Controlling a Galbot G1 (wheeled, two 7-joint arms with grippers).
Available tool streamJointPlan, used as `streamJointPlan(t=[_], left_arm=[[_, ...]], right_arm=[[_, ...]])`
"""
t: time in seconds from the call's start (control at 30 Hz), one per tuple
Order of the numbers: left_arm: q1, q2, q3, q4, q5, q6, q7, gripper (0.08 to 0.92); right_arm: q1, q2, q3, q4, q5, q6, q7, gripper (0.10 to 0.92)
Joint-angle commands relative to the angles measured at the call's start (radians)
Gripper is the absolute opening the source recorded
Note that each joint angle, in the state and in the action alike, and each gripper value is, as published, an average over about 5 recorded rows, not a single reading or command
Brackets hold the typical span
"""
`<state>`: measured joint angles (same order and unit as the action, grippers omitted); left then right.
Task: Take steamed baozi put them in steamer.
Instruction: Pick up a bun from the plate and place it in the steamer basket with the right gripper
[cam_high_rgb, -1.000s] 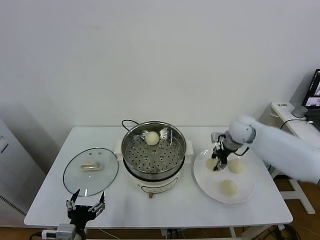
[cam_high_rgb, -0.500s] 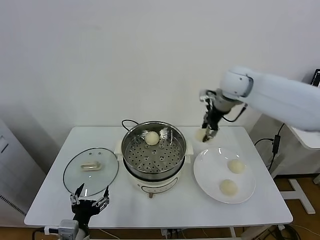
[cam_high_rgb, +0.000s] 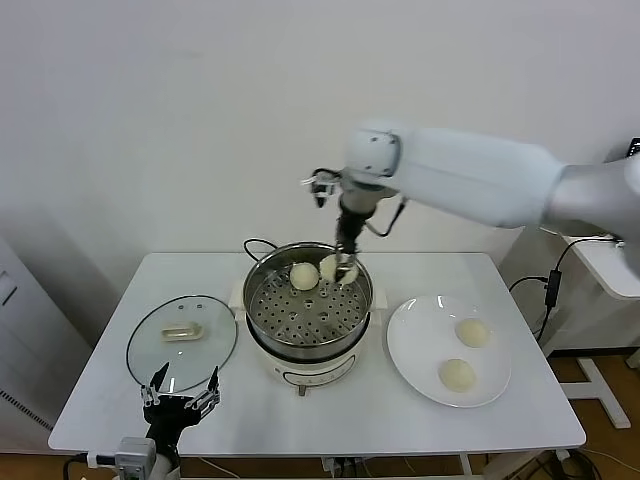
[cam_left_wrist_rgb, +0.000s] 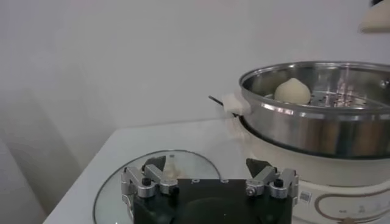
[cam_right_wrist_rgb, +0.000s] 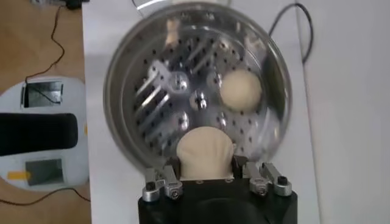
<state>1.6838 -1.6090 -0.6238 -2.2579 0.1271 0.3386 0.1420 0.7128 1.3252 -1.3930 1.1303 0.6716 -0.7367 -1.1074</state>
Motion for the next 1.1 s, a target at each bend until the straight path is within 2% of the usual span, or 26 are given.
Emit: streamJointPlan(t=[0.03,0.3,0.8,0.9,1.1], left_arm=[[0.002,-0.004,0.003,-0.004,-0.009,-0.001,-0.002,0.823],[0.000,-0.003,0.004,-0.002,-0.014,-0.001,-0.003,0.823],[0.001,-0.008,0.019,0.001,-0.011,-0.002,-0.003,0.823],[0.001,-0.008,0.019,0.007,-0.010,-0.003,-0.003,0.823],[-0.001,-0.011,0.022,0.009,-0.008,-0.002,-0.002,0.823]], right_arm=[[-0.135,0.221,0.024,-0.145,-0.046,-0.045,0.024,0.520],[-0.206,0.287,0.036,-0.219,-0.144,-0.016,0.026,0.522],[-0.231,0.304,0.053,-0.234,-0.223,0.023,0.037,0.544],[-0.235,0.305,0.059,-0.236,-0.224,0.025,0.038,0.577],[-0.229,0.292,0.068,-0.228,-0.223,0.027,0.040,0.736]])
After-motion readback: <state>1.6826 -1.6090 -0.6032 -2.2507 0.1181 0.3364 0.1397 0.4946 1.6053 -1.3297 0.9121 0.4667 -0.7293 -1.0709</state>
